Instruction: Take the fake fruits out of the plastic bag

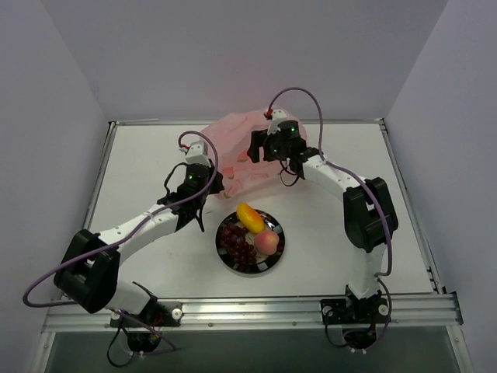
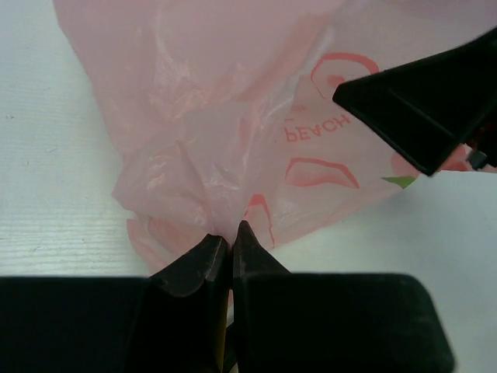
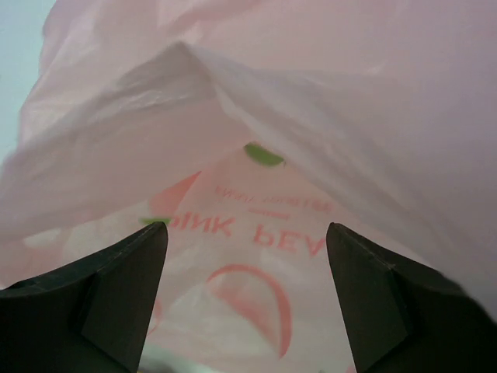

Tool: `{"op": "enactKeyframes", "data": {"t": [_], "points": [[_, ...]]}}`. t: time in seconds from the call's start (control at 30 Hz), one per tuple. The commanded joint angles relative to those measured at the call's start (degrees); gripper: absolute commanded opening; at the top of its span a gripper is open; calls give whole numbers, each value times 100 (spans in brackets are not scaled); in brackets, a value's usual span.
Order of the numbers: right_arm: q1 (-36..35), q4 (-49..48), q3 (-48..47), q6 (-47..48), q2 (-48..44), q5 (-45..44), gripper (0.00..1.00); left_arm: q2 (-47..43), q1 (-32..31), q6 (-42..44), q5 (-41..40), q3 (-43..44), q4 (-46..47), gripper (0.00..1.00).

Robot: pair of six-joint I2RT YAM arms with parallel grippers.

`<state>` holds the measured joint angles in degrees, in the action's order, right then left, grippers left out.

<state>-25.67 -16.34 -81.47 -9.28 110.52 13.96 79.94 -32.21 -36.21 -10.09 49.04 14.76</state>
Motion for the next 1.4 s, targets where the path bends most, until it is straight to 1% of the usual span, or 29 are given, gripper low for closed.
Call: {"op": "enactKeyframes", "data": {"t": [0.0,0.03,0.07,0.1,0.17,0.2,0.27,0.33,0.4,0.43,0.53,0.57,0.6,0.63,0.67,0.73,0.8,0.83,0.87,0.9,0.93,1.0,1.03,1.07,1.1,1.13,1.17,1.23,1.37], "points": [[-280,-149,382,-458,-381,984,80,283,74,105,-90,492,334,2],[-324,-438,639,-635,-495,1038,82,372,161,105,-38,658,369,2],[-368,-588,885,-819,-714,1056,89,460,197,114,59,729,404,2],[-473,-712,1322,-1143,-803,1074,92,626,232,105,77,800,431,2],[-596,-993,1659,-1444,-1040,1039,96,785,337,53,121,1019,431,2],[-693,-1055,1870,-1663,-1093,1030,98,891,364,17,156,1072,413,2],[-729,-1423,2020,-1910,-1251,1310,98,927,373,-53,156,1134,378,2],[-755,-1486,2056,-2147,-1340,1592,98,927,373,-88,112,1178,317,2],[-738,-1748,2126,-2349,-1428,1898,98,883,373,-176,25,1161,290,2],[-685,-1689,2092,-2455,-1411,2144,98,874,382,-211,24,1152,273,2],[-676,-1058,1934,-2211,-1498,1805,83,839,382,-290,59,1126,299,2],[-667,-1064,1933,-2175,-1568,1960,74,848,382,-325,68,1126,299,2],[-659,-1125,1951,-2210,-1603,2214,68,848,382,-326,68,1134,290,2],[-650,-1474,1994,-2253,-1630,2539,66,848,390,-334,77,1161,281,2],[-650,-1660,2038,-2332,-1639,3229,65,856,382,-352,77,1170,281,2],[-650,-1854,1995,-2342,-1630,3753,65,856,390,-361,112,1187,290,2],[-650,-1943,1934,-2245,-1674,4053,73,830,382,-387,112,1170,299,2],[-641,-2170,1907,-2245,-1648,4141,78,821,382,-396,112,1161,316,2],[-632,-2398,1872,-2323,-1595,4246,86,804,382,-422,104,1109,334,2],[-589,-2705,1820,-2811,-1543,4351,89,760,382,-422,112,1082,352,2],[-571,-3682,1819,-3199,-1386,4405,91,742,382,-440,104,1038,395,2],[-492,-5083,1863,-4191,-1209,4405,95,690,382,-484,112,941,439,2],[-465,-6343,1837,-5205,-956,4310,96,663,382,-493,112,915,492,2],[-439,-7043,1793,-5755,-805,4213,97,620,382,-501,112,836,527,2],[-404,-7641,1714,-5761,-630,4212,97,602,382,-519,121,810,562,2],[-395,-8639,1435,-5761,-445,4212,97,584,382,-519,121,792,615,2],[-395,-9102,1276,-5761,-78,4212,97,532,382,-545,121,766,641,2],[-377,-9850,820,-5761,354,4212,97,487,382,-563,86,687,694,2],[-404,-9494,343,-5761,549,4212,97,330,373,-589,86,616,738,2]]}}
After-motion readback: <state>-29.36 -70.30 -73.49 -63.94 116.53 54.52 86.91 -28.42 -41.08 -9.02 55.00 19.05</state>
